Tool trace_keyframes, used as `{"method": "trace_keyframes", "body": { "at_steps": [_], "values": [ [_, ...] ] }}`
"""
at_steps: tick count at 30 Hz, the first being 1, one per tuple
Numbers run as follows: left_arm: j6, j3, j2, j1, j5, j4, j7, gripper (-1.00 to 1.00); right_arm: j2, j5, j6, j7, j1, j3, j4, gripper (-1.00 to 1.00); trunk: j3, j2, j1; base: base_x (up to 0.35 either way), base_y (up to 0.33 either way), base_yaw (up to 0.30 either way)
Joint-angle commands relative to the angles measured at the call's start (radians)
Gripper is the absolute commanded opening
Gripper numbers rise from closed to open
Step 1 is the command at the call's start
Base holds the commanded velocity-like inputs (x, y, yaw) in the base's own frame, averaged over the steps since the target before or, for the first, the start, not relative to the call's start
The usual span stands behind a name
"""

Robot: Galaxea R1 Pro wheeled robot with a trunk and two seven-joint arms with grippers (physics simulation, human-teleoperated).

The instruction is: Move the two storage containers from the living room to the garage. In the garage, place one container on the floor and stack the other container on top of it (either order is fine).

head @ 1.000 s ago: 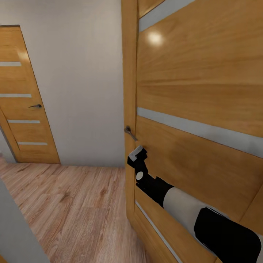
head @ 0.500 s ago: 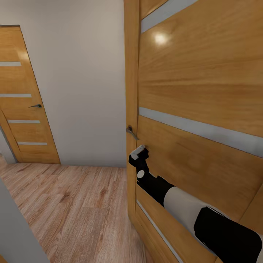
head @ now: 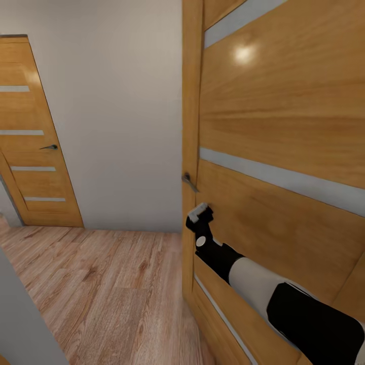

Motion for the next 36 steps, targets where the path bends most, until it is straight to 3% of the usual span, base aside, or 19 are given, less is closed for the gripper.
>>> {"method": "trace_keyframes", "body": {
  "at_steps": [1,7,12,13,16,20,24,25,29,36],
  "values": [
    [0.000,0.000,0.000,0.000,0.009,-0.001,0.000,1.00,0.000,-0.008,0.002,-0.009,-0.005,0.004,0.006,1.00,-0.001,-0.001,0.000,0.000,0.000,0.000],
    [0.000,0.000,0.000,0.000,0.009,-0.001,0.000,1.00,-0.011,-0.010,-0.016,-0.005,-0.044,-0.024,0.066,1.00,-0.001,-0.001,0.000,0.000,0.000,0.000],
    [0.000,0.000,0.000,0.000,0.009,-0.001,0.000,1.00,-0.031,-0.012,-0.036,-0.003,-0.070,-0.040,0.106,1.00,-0.001,-0.001,0.000,0.000,0.000,0.000],
    [0.000,0.000,0.000,0.000,0.009,-0.001,0.000,1.00,-0.048,-0.016,-0.038,-0.001,-0.094,-0.043,0.113,1.00,-0.001,-0.001,0.000,0.000,0.000,0.000],
    [0.000,0.000,0.000,0.000,0.009,-0.001,0.000,1.00,-0.065,-0.018,-0.038,0.001,-0.108,-0.044,0.131,1.00,-0.001,-0.001,0.000,0.000,0.000,0.000],
    [0.000,0.000,0.000,0.000,0.009,-0.001,0.000,1.00,-0.074,-0.019,-0.040,0.004,-0.137,-0.044,0.170,1.00,-0.001,-0.001,0.000,0.000,0.000,0.000],
    [0.000,0.000,0.000,0.000,0.009,-0.001,0.000,1.00,-0.118,-0.018,-0.042,0.008,-0.148,-0.044,0.186,1.00,-0.001,-0.001,0.000,0.000,0.000,0.000],
    [0.000,0.000,0.000,0.000,0.009,-0.001,0.000,1.00,-0.151,-0.018,-0.054,0.009,-0.150,-0.044,0.187,1.00,-0.001,-0.001,0.000,0.000,0.000,0.000],
    [0.000,0.000,0.000,0.000,0.009,-0.001,0.000,1.00,-0.194,-0.018,-0.069,0.011,-0.151,-0.044,0.188,1.00,-0.001,-0.001,0.000,0.000,0.000,0.000],
    [0.000,0.000,0.000,0.000,0.009,-0.001,0.000,1.00,-0.216,-0.017,-0.086,0.016,-0.151,-0.044,0.188,1.00,-0.001,-0.001,0.000,0.000,0.000,0.000]
  ]
}}
